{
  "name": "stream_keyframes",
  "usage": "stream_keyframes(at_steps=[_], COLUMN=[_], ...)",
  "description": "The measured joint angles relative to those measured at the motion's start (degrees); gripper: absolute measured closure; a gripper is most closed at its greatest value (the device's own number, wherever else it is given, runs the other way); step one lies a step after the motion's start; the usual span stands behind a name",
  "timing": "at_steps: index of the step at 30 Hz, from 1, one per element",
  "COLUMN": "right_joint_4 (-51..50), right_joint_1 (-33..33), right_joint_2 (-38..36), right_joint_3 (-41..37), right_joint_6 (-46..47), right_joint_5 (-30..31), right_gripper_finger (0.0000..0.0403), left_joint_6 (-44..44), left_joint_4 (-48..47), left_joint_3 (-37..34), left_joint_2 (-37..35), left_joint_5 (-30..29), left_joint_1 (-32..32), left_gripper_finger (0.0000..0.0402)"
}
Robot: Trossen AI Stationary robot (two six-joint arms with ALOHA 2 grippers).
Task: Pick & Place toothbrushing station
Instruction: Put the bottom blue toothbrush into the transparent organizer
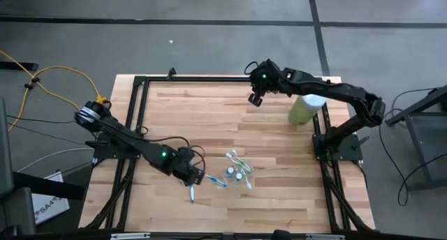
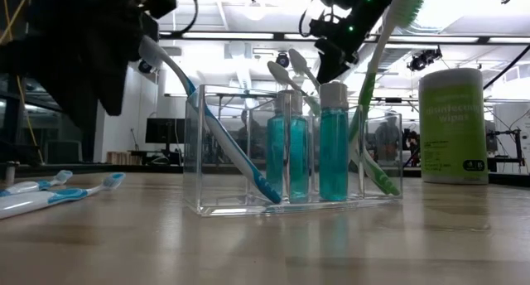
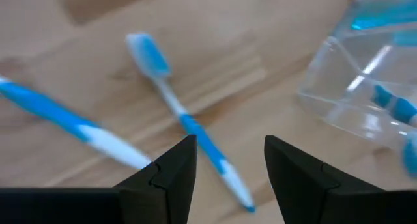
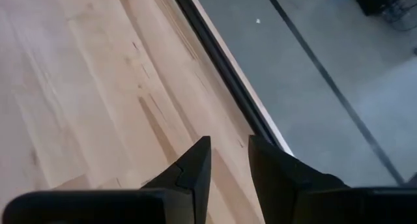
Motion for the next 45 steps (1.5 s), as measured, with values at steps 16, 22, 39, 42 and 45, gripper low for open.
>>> stream_keyframes(at_steps=[16, 22, 39, 42, 45], right_joint_4=[-0.02, -0.02, -0.24, -0.39, -0.66], right_joint_1=[-3.71, -3.69, -3.69, -3.71, -3.69], right_joint_2=[0.0, 0.0, 0.02, 0.02, 0.02], right_joint_3=[0.0, 0.0, 0.0, 0.0, 0.0], right_joint_6=[-0.47, -0.98, -1.17, -1.36, -1.4], right_joint_5=[-3.85, -3.87, -3.61, -3.61, -3.62], right_gripper_finger=[0.0308, 0.0308, 0.0308, 0.0308, 0.0308], left_joint_6=[-11.46, -11.38, -14.44, -15.31, -16.31], left_joint_4=[2.89, 3.05, 3.05, 3.13, 3.2], left_joint_3=[-0.04, -0.04, -0.04, 0.06, 0.04], left_joint_2=[5.36, 5.61, 5.62, 6.32, 8.81], left_joint_5=[0.51, -0.65, -2.38, -2.38, -0.32], left_joint_1=[-3.31, -3.31, -3.33, -3.33, -3.23], left_gripper_finger=[0.0227, 0.0227, 0.0227, 0.0227, 0.0227])
